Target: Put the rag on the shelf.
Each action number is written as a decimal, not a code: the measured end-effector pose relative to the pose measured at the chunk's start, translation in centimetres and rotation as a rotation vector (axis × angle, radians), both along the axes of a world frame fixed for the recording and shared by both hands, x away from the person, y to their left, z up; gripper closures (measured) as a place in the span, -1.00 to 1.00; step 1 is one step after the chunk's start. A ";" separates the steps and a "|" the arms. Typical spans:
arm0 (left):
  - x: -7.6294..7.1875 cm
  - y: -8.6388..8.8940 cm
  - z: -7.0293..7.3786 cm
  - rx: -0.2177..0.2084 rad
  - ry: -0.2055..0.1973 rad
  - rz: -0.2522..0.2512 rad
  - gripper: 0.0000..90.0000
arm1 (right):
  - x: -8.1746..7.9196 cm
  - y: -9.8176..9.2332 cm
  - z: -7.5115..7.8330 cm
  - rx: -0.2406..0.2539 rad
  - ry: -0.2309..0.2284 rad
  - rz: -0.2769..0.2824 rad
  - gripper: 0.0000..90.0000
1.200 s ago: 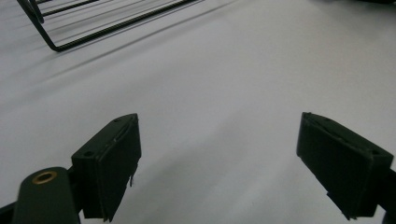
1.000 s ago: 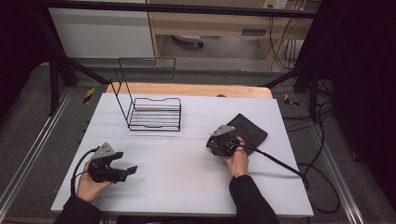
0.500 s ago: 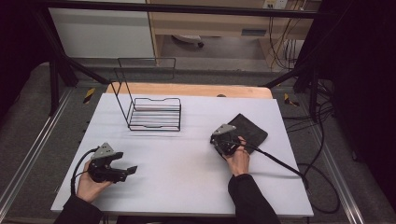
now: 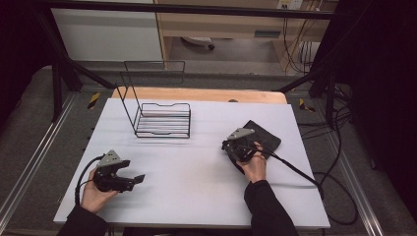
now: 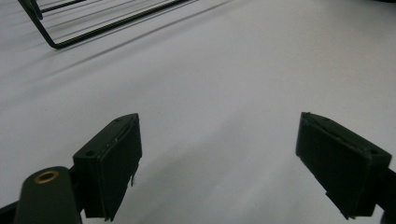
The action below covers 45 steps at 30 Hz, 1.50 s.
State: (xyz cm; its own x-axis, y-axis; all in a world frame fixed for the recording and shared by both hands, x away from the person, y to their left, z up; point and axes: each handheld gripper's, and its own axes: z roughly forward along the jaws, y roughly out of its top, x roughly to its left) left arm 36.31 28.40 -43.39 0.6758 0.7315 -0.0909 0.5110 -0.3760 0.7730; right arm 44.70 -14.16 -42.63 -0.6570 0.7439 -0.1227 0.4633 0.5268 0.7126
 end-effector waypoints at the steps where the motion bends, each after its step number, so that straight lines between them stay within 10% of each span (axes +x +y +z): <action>1: 0.0 0.0 0.0 -0.002 0.000 0.002 -0.68 | -0.3 0.0 0.1 0.015 0.009 0.014 0.75; 8: 0.0 0.0 0.0 0.001 -0.002 0.002 -0.68 | -1.7 0.5 0.7 0.103 0.064 0.074 0.75; 45: 0.0 -0.1 0.1 0.002 0.014 0.013 -0.68 | -9.3 11.0 -0.1 0.131 0.180 0.449 0.71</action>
State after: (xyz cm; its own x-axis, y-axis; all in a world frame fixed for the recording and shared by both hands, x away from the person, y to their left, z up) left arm 36.26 28.33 -43.29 0.6646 0.7407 -0.0983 0.5266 -0.3709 0.7649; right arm 35.37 -3.17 -42.69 -0.9179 0.3848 0.0973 0.3332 0.6137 0.7158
